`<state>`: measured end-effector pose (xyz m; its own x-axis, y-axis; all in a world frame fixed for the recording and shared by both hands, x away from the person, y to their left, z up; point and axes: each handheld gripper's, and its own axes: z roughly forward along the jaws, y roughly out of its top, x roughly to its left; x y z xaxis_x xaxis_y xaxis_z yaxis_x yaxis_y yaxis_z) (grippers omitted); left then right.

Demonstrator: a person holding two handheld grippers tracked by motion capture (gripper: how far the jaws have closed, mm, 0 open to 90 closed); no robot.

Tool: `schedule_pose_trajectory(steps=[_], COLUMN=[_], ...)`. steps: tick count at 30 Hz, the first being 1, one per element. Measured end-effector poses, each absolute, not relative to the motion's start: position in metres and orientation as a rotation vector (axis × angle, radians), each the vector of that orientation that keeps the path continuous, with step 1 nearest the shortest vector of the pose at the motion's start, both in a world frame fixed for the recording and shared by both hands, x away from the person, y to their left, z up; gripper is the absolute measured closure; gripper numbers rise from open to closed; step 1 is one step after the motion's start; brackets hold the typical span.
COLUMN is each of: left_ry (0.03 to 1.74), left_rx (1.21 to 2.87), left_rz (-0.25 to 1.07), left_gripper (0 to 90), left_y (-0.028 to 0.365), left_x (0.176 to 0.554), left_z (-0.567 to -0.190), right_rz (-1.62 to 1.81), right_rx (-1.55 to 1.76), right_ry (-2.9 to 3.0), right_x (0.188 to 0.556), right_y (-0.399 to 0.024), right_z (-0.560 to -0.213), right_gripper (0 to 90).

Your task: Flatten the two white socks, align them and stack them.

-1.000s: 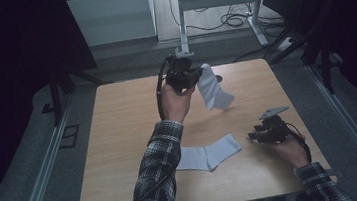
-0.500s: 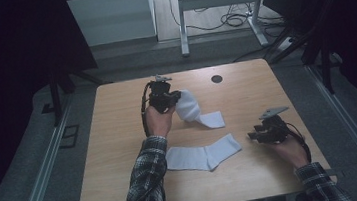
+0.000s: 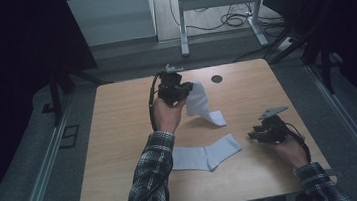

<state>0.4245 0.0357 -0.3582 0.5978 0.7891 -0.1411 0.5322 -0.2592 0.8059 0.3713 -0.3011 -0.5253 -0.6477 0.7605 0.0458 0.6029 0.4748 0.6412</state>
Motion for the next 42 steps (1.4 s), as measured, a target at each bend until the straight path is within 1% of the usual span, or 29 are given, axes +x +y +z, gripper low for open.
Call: schedule_pose_trajectory(steps=[3, 4, 5, 8, 9, 12, 13, 14, 15, 16, 18, 22, 23, 24, 25, 26, 33, 34, 37, 38, 39, 42], left_ry=[1.021, 0.994, 0.994, 0.951, 0.932, 0.944, 0.981, 0.981, 1.032, 1.032, 1.083, 1.203, 1.249, 1.249, 1.284, 1.284, 1.36, 1.36, 1.382, 1.382, 1.391, 1.406], left_rx=[1.924, 1.912, 1.912, 1.894, 1.89, 1.879, 1.886, 1.886, 1.904, 1.904, 1.914, 1.936, 1.944, 1.944, 1.962, 1.962, 1.995, 1.995, 2.021, 2.021, 2.024, 2.023], left_rz=[0.354, 0.353, 0.353, 0.359, 0.377, 0.409, 0.436, 0.436, 0.452, 0.452, 0.444, 0.417, 0.421, 0.421, 0.425, 0.425, 0.421, 0.421, 0.433, 0.433, 0.434, 0.424], left_gripper=[85.6, 85.5, 85.5, 85.6, 85.6, 85.6, 85.5, 85.5, 85.5, 85.5, 85.5, 85.4, 85.1, 85.1, 85.1, 84.9, 83.7, 83.5, 83.2, 83.1, 82.9, 82.7], left_y=[0.029, 0.023, 0.023, 0.015, 0.012, 0.009, 0.012, 0.012, 0.019, 0.019, 0.027, 0.051, 0.061, 0.061, 0.07, 0.07, 0.099, 0.099, 0.116, 0.116, 0.125, 0.133], left_x=[0.419, 0.414, 0.414, 0.404, 0.397, 0.397, 0.404, 0.404, 0.415, 0.415, 0.426, 0.443, 0.448, 0.448, 0.451, 0.451, 0.446, 0.446, 0.439, 0.439, 0.435, 0.429], left_z=[-0.344, -0.331, -0.331, -0.307, -0.29, -0.279, -0.279, -0.279, -0.291, -0.291, -0.307, -0.351, -0.368, -0.368, -0.383, -0.383, -0.426, -0.426, -0.445, -0.445, -0.455, -0.465], right_rz=[0.936, 0.941, 0.941, 0.945, 0.943, 0.944, 0.944, 0.944, 0.944, 0.944, 0.952, 0.966, 0.962, 0.962, 0.962, 0.961, 0.962, 0.962, 0.957, 0.957, 0.956, 0.957], right_rx=[1.177, 1.18, 1.18, 1.186, 1.186, 1.187, 1.188, 1.188, 1.184, 1.184, 1.186, 1.19, 1.186, 1.186, 1.185, 1.182, 1.181, 1.181, 1.174, 1.174, 1.173, 1.169], right_ry=[2.481, 2.48, 2.48, 2.477, 2.477, 2.477, 2.477, 2.477, 2.479, 2.479, 2.482, 2.483, 2.481, 2.481, 2.482, 2.481, 2.479, 2.479, 2.479, 2.479, 2.479, 2.479], right_x=[0.372, 0.372, 0.372, 0.372, 0.372, 0.372, 0.372, 0.372, 0.372, 0.372, 0.372, 0.373, 0.373, 0.373, 0.373, 0.373, 0.373, 0.373, 0.373, 0.373, 0.373, 0.373], right_y=[-0.301, -0.301, -0.301, -0.302, -0.302, -0.302, -0.302, -0.302, -0.302, -0.302, -0.303, -0.304, -0.304, -0.304, -0.303, -0.303, -0.303, -0.303, -0.303, -0.303, -0.302, -0.302], right_z=[-0.525, -0.525, -0.525, -0.525, -0.525, -0.525, -0.525, -0.525, -0.525, -0.525, -0.525, -0.526, -0.526, -0.526, -0.526, -0.526, -0.526, -0.526, -0.526, -0.526, -0.526, -0.526], right_gripper=[60.3, 60.3, 60.3, 60.2, 60.1, 60.0, 59.8, 59.8, 59.8, 59.8, 59.8, 59.9, 59.8, 59.8, 59.5, 59.4, 58.9, 58.9, 58.2, 58.2, 58.0, 57.8])
